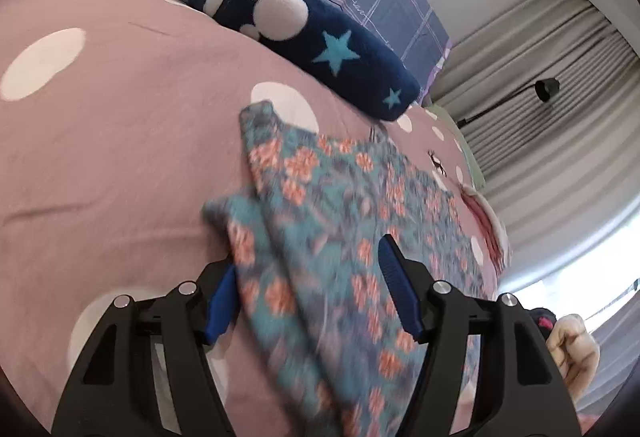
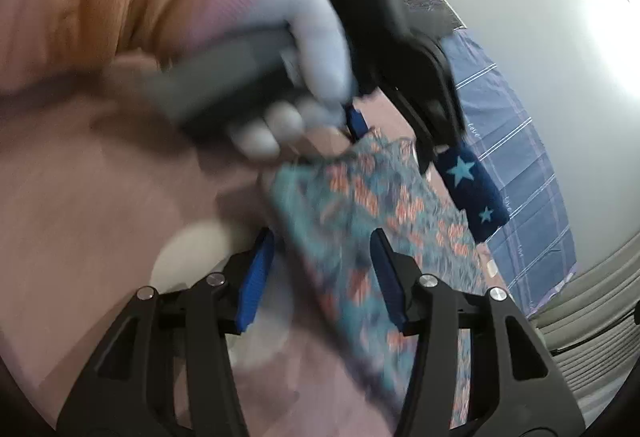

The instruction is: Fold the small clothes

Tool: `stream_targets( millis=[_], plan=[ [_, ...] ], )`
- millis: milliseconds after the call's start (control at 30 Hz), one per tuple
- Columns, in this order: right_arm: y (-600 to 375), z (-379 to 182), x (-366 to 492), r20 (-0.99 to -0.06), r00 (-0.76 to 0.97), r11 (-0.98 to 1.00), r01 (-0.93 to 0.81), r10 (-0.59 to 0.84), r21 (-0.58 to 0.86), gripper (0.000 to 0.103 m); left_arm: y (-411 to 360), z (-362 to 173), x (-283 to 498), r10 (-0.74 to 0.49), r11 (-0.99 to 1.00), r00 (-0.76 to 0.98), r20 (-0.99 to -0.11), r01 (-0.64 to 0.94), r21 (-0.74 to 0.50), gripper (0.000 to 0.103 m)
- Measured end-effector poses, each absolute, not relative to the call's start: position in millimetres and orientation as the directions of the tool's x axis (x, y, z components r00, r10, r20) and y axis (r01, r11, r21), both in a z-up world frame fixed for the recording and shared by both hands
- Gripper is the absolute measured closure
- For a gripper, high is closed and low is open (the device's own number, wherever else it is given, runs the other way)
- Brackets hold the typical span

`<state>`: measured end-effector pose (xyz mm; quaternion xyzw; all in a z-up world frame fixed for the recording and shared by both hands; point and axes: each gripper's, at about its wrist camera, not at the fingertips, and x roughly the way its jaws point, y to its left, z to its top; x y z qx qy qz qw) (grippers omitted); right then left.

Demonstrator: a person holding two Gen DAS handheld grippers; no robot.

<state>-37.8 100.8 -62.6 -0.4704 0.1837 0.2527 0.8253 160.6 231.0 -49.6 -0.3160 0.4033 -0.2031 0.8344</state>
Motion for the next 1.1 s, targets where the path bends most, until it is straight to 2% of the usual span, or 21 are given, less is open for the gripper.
stream_targets(
  millis=[67, 100, 133, 167, 200, 267, 367, 600, 833, 1100],
  plan=[
    [111, -63, -29, -0.526, 0.816, 0.448, -0.574, 0.241, -0.686, 0.057, 224, -48, 171, -0.579, 0.736, 0.585, -0.568, 0.076, -0.672, 0.052],
    [113, -64, -27, -0.527, 0.815, 0.451, -0.575, 0.241, -0.683, 0.06, 223, -49, 174, -0.576, 0.74, 0.577, -0.578, 0.069, -0.669, 0.073],
    [114, -65, -25, -0.535, 0.809, 0.452, -0.583, 0.243, -0.675, 0.07, 223, -53, 179, -0.585, 0.732, 0.559, -0.587, 0.053, -0.679, 0.09],
    [114, -65, -24, -0.537, 0.809, 0.454, -0.582, 0.239, -0.674, 0.088, 225, -57, 183, -0.596, 0.718, 0.55, -0.585, 0.039, -0.694, 0.09],
    [111, -64, -23, -0.532, 0.812, 0.468, -0.578, 0.241, -0.669, 0.095, 225, -57, 183, -0.594, 0.716, 0.555, -0.582, 0.035, -0.698, 0.092],
    [100, -51, -19, -0.536, 0.797, 0.521, -0.595, 0.28, -0.612, 0.099, 224, -51, 182, -0.581, 0.726, 0.571, -0.581, 0.039, -0.687, 0.092],
    [79, -25, -12, -0.541, 0.769, 0.614, -0.617, 0.34, -0.491, 0.099, 216, -30, 184, -0.572, 0.741, 0.583, -0.576, 0.068, -0.668, 0.092],
    [34, 9, -6, -0.508, 0.767, 0.709, -0.603, 0.391, -0.365, 0.099, 186, 25, 188, -0.537, 0.796, 0.597, -0.596, 0.125, -0.593, 0.093],
    [-35, 32, 8, -0.476, 0.788, 0.812, -0.539, 0.391, -0.225, 0.099, 133, 45, 202, -0.509, 0.819, 0.587, -0.629, 0.106, -0.563, 0.093],
    [-130, 29, 32, -0.502, 0.762, 0.887, -0.46, 0.408, 0.023, 0.099, 43, 56, 228, -0.516, 0.833, 0.553, -0.654, 0.144, -0.534, 0.093]
  ],
)
